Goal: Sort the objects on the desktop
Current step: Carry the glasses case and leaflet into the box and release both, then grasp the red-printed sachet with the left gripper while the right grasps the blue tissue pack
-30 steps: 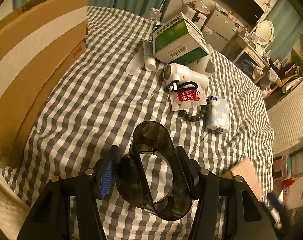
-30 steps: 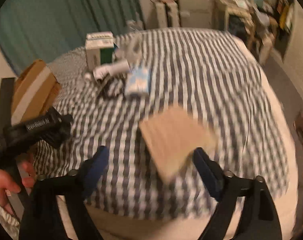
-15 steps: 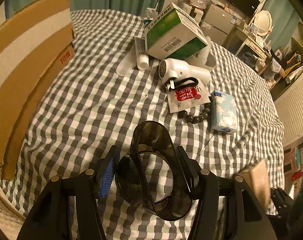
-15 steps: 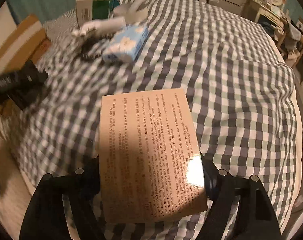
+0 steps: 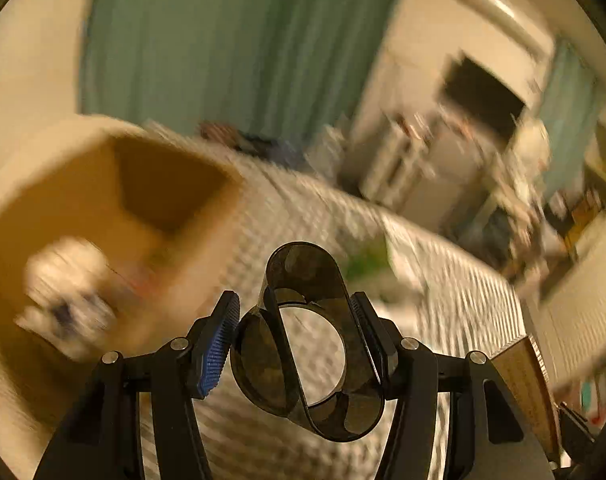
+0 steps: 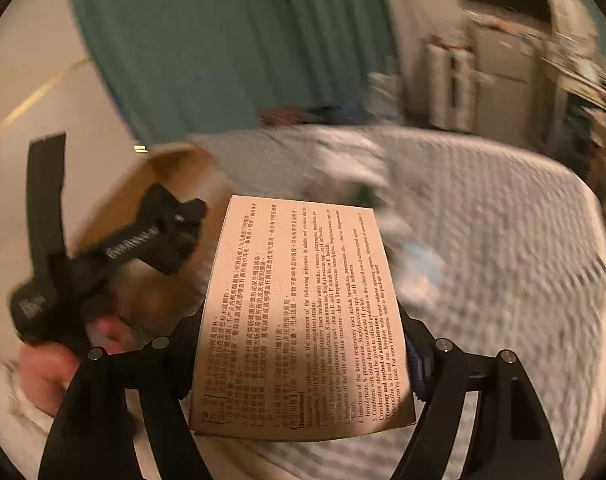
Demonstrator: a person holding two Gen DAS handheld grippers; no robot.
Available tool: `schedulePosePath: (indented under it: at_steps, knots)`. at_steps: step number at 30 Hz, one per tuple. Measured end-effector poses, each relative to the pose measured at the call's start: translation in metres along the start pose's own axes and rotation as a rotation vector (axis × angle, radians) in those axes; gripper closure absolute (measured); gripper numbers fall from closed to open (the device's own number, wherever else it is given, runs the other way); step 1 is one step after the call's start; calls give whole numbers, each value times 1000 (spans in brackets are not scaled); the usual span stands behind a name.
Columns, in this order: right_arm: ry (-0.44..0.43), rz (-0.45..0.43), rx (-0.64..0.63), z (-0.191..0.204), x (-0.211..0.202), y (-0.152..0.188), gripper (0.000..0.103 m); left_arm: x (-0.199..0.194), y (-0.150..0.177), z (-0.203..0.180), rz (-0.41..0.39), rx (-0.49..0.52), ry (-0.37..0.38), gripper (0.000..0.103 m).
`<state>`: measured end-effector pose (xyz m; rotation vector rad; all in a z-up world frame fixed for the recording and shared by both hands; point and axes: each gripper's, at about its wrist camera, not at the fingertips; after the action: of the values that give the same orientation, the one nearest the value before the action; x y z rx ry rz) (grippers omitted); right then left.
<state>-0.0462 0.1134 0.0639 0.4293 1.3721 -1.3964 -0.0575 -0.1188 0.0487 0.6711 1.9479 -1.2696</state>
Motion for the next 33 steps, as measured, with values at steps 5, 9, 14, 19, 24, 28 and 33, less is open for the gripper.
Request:
schedulePosePath:
  at_steps: [5,9,14,19,24,28,33]
  knots:
    - [-162,5,-93,80,37,-83,27,-20,-36,85,-70,-130,-159,44]
    - [-247,76,-96,132,96,-132,27,-10,-37,130,-53,-212,-212,44]
    - [-304,115,-22,155,137,-163,26,3,-38,152,-21,-259,-210,21]
    - [-114,90,93,151,135,-178,7,-3,-32,146,-30,-256,-175,4]
    - [-55,-71,104,108,77,-152,7,-4,-31,107,-33,-175,-134,3]
    - [104,-138,161,35,39,-101,7,6,-16,43,-40,-52,-74,0]
    - [282,-157,277,-57,22,-10,7,47,18,-30,0,110,-24,0]
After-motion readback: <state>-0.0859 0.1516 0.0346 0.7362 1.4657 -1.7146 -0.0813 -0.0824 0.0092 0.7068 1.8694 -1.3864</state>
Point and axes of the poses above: each gripper's, at about its wrist camera, not at the fingertips, and x roughly the way its jaws point, z to its left, y to its underside, and after that the axes turned 15 degrees about z, right-handed
